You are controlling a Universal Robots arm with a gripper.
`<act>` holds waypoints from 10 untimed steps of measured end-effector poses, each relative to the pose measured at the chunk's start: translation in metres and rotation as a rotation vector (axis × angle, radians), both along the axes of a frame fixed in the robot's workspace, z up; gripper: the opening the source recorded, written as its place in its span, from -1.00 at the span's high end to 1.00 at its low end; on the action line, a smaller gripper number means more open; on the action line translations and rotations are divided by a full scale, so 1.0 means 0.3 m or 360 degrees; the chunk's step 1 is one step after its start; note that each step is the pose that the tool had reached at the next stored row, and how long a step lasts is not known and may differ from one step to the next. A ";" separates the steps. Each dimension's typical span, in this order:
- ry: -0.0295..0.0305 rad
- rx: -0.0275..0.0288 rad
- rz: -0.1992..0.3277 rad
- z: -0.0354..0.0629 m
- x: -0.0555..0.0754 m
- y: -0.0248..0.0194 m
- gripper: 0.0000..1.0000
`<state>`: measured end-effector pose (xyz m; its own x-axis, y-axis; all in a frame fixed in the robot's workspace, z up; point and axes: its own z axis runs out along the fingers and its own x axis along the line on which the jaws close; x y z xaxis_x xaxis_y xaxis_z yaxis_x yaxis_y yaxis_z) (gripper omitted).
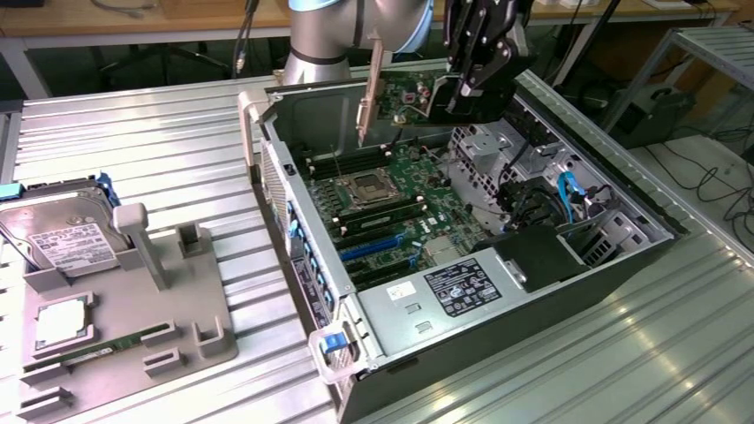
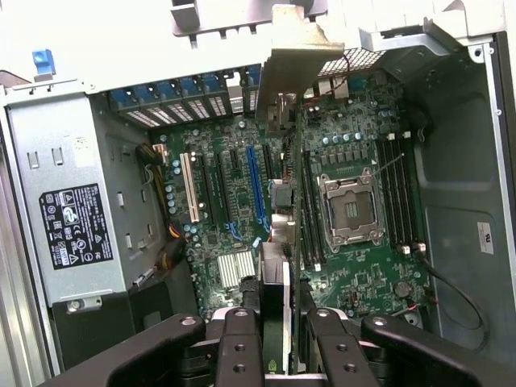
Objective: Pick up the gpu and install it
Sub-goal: 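Insert the gpu into the slot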
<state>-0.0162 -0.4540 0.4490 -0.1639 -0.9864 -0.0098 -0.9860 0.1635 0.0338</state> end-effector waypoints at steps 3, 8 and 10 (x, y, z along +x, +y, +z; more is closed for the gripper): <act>0.00000 0.00001 0.0000 -0.003 0.000 0.000 0.46; 0.00000 -0.00001 0.0001 -0.010 0.000 0.000 0.46; -0.00001 0.00000 0.0001 -0.014 0.000 0.000 0.46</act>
<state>-0.0161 -0.4540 0.4449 -0.1632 -0.9865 -0.0098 -0.9861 0.1628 0.0337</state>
